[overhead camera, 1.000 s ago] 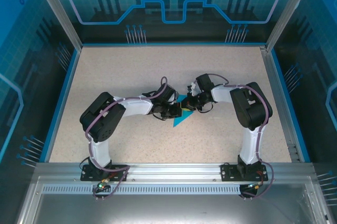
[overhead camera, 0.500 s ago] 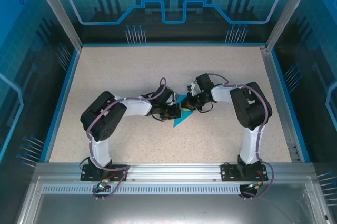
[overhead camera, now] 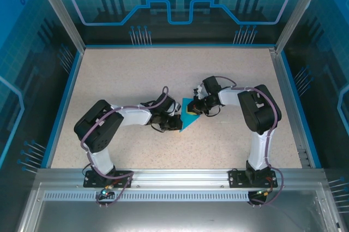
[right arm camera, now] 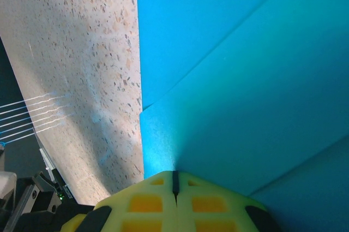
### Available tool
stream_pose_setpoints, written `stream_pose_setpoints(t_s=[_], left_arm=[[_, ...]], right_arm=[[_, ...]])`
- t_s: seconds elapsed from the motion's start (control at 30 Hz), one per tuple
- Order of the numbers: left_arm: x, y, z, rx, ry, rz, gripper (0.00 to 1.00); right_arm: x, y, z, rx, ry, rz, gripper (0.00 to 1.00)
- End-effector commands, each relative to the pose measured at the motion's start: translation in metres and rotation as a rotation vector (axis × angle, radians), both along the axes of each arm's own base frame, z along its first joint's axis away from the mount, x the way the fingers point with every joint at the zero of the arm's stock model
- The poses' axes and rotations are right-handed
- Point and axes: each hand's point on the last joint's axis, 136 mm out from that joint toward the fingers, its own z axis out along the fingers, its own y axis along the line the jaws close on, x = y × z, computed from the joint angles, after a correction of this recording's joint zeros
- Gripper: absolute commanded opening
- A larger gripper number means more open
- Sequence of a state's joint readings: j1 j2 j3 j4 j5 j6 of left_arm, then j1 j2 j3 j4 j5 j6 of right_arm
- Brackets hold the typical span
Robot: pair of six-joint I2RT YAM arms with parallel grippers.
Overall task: Fold a paper plane with a square sheet of paper (pick it up from the middle)
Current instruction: Fourth fold the wing at the center of the table.
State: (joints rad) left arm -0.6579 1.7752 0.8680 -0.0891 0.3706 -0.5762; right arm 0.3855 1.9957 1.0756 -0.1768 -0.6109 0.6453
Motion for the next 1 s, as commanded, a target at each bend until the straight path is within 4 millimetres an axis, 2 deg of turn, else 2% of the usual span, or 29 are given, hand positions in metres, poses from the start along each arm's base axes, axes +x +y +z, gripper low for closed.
stream_pose_setpoints(t_s=[0.0,0.1,0.23,0.33,0.53,0.67,0.83,0.97], left_arm=[[-0.039,0.021,-0.011,0.096,0.113,-0.04,0.06],[-0.029,0.014,0.008,0.056,0.052,-0.029,0.06],[-0.005,0.006,0.031,-0.021,-0.076,0.045,0.07],[0.011,-0.002,0.04,-0.079,-0.143,0.097,0.07],[0.024,-0.014,0.025,-0.109,-0.136,0.124,0.07],[0.024,-0.014,0.016,-0.098,-0.123,0.131,0.05],[0.01,0.001,-0.006,-0.029,-0.076,0.137,0.03],[-0.001,0.012,-0.025,0.017,-0.034,0.143,0.01]], right_arm=[[-0.043,-0.045,-0.078,-0.283,0.182,-0.03,0.04],[-0.042,-0.044,-0.078,-0.279,0.182,-0.032,0.04],[-0.041,-0.043,-0.077,-0.271,0.179,-0.036,0.04],[-0.04,-0.042,-0.076,-0.264,0.176,-0.038,0.04],[-0.04,-0.04,-0.076,-0.259,0.178,-0.038,0.04],[-0.04,-0.039,-0.074,-0.254,0.176,-0.037,0.04],[-0.037,-0.037,-0.069,-0.242,0.161,-0.036,0.04],[-0.026,-0.024,-0.048,-0.164,0.104,-0.02,0.04]])
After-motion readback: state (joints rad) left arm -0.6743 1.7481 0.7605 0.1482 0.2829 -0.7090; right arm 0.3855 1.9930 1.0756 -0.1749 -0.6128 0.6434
